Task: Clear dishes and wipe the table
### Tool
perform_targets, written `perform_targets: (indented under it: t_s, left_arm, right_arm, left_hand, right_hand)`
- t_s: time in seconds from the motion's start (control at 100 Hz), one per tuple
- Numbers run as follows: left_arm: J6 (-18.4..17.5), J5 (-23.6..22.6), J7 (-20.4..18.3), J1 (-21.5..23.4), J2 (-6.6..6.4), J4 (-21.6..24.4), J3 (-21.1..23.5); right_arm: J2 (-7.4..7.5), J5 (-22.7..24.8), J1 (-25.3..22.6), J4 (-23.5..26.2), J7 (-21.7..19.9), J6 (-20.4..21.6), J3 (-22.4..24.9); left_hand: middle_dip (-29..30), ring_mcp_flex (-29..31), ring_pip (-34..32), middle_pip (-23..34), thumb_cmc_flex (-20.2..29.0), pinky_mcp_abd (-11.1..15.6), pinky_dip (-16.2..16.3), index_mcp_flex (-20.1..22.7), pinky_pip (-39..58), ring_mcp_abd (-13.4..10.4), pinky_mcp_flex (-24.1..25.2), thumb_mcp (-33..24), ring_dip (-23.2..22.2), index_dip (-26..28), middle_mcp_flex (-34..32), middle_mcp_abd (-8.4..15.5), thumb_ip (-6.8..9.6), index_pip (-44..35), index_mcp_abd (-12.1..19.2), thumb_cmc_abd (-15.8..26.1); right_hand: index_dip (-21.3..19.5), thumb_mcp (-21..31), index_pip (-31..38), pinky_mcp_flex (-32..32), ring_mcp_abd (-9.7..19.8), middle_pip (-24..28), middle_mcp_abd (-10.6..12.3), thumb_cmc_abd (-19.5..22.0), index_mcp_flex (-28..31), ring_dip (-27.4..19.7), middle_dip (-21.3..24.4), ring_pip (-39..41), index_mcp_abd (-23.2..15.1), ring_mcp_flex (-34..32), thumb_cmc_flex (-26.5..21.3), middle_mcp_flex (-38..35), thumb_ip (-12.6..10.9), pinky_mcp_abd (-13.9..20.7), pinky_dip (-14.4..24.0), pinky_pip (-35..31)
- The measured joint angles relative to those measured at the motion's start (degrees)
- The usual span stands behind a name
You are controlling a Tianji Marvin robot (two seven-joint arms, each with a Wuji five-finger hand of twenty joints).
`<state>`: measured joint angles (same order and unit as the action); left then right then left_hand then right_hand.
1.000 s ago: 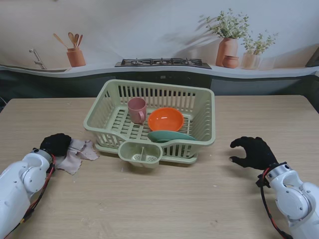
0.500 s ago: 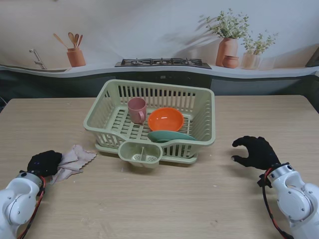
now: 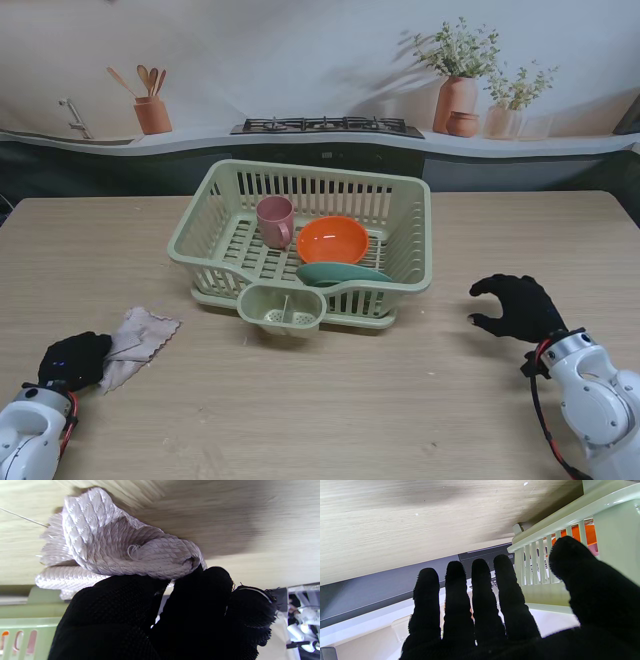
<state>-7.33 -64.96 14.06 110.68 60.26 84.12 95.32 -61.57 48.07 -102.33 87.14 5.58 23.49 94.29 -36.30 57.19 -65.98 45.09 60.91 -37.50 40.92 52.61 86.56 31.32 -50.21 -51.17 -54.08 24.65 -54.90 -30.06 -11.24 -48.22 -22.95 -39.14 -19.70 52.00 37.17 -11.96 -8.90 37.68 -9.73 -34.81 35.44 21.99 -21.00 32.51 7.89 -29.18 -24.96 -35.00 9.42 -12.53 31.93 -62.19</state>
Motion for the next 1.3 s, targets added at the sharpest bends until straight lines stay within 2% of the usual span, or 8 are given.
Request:
perform_targets:
  t_s: [0.09,0.25,0.52,0.86,0.95,1.02,1.1,1.3]
  left_arm:
    - [-0.4,0.5,0.4,-3.4,-0.20,-3.0,-1.4]
    - [-1.2,1.3,-0.6,-11.8,-1.19,-9.5,-5.4]
    - [-4.6,1.2,-2.2,-23.1,-2.36,-18.8,-10.9]
    - [-6.6,3.3,-0.1,-34.6,-2.99,-29.6,-19.0]
    - [-6.6,4.0,-0.3,-35.0,-2.89,-29.4,-18.8]
    - [-6.3,3.8,-2.8,-33.8,-2.68,-27.2,-16.9]
    - [-5.8,2.6,-5.1,-30.5,-2.50,-22.2,-13.6]
    - [-5.1,-1.2,-3.3,-20.6,-1.90,-13.6,-5.9]
  right_arm:
    - [0.01,0.0,0.0,0.0,-0.1,0.0,0.0]
    - [0.03,0.1,0.1,0.0,-0.4,0.1,-0.1]
    - [0.12,0.6,0.3,0.0,-0.5,0.3,-0.4]
    - [0.18,0.9,0.5,-0.1,-0.5,-0.6,-1.0]
    - [0.18,0.9,0.6,-0.1,-0.5,-0.6,-1.0]
    - [0.18,0.9,0.6,-0.1,-0.5,-0.5,-1.0]
    - [0.18,0.8,0.7,-0.1,-0.5,-0.5,-1.0]
    - [0.18,0.4,0.7,-0.1,-0.5,-0.5,-1.1]
  left_hand:
    - [0.0,0.0,0.0,0.0,0.0,0.0,0.0,0.0,0.0,0.0,0.0,-1.4,0.0,0.8,0.0,0.0,0.05,-0.1,-1.9,0.0]
    - [0.0,0.0,0.0,0.0,0.0,0.0,0.0,0.0,0.0,0.0,0.0,-1.6,0.0,0.8,0.0,0.0,0.26,-0.1,-2.3,0.0]
    - [0.0,0.0,0.0,0.0,0.0,0.0,0.1,0.0,0.0,0.0,0.0,-0.7,0.0,0.8,0.0,0.0,0.26,-0.1,-1.5,0.0]
    - [0.0,0.0,0.0,0.0,0.0,0.0,0.1,0.0,0.0,0.0,0.0,0.3,0.0,-0.4,0.0,0.0,0.03,0.1,0.8,0.0]
    - [0.0,0.0,0.0,0.0,0.0,0.0,0.1,0.0,0.0,0.0,0.0,0.3,0.0,-0.4,0.0,0.0,0.02,0.1,0.8,0.0]
    - [0.0,0.0,0.0,0.0,0.0,0.0,0.1,0.0,0.0,0.0,0.0,0.3,0.0,-0.4,0.0,0.0,0.02,0.1,0.8,0.0]
    - [0.0,0.1,0.0,0.0,0.0,0.0,0.1,0.0,0.0,0.0,-0.2,0.3,0.0,-0.6,-0.3,0.0,0.02,0.1,0.8,0.0]
    - [0.0,0.2,0.0,-0.1,0.0,0.0,0.1,0.5,0.0,0.0,-0.4,0.4,0.0,-0.8,-0.5,0.0,0.01,0.7,0.8,0.0]
  right_hand:
    - [0.0,0.0,0.0,0.0,0.0,0.0,0.0,0.0,0.0,0.0,0.0,0.0,0.0,0.0,0.0,0.0,0.0,0.0,0.0,0.0]
    - [0.0,0.0,0.0,0.0,0.0,0.0,0.0,0.0,0.0,0.0,0.0,0.0,0.0,0.0,0.0,0.0,0.0,0.0,0.0,0.0]
    - [0.0,0.0,0.0,0.0,0.0,0.0,0.0,0.0,0.0,0.0,0.0,0.0,0.0,0.0,0.0,0.0,0.0,0.0,0.0,0.0]
    - [0.0,0.0,0.0,0.0,0.0,0.0,0.0,0.0,0.0,0.0,0.0,0.0,0.0,0.0,0.0,0.0,0.0,0.0,0.0,0.0]
    - [0.0,0.0,0.0,0.0,0.0,0.0,0.0,0.0,0.0,0.0,0.0,0.0,0.0,0.0,0.0,0.0,0.0,0.0,0.0,0.0]
    - [0.0,0.0,0.0,0.0,0.0,0.0,0.0,0.0,0.0,0.0,0.0,0.0,0.0,0.0,0.0,0.0,0.0,0.0,0.0,0.0]
    - [0.0,0.0,0.0,0.0,0.0,0.0,0.0,0.0,0.0,0.0,0.0,0.0,0.0,0.0,0.0,0.0,0.0,0.0,0.0,0.0]
    - [0.0,0.0,0.0,0.0,0.0,0.0,0.0,0.0,0.0,0.0,0.0,0.0,0.0,0.0,0.0,0.0,0.0,0.0,0.0,0.0]
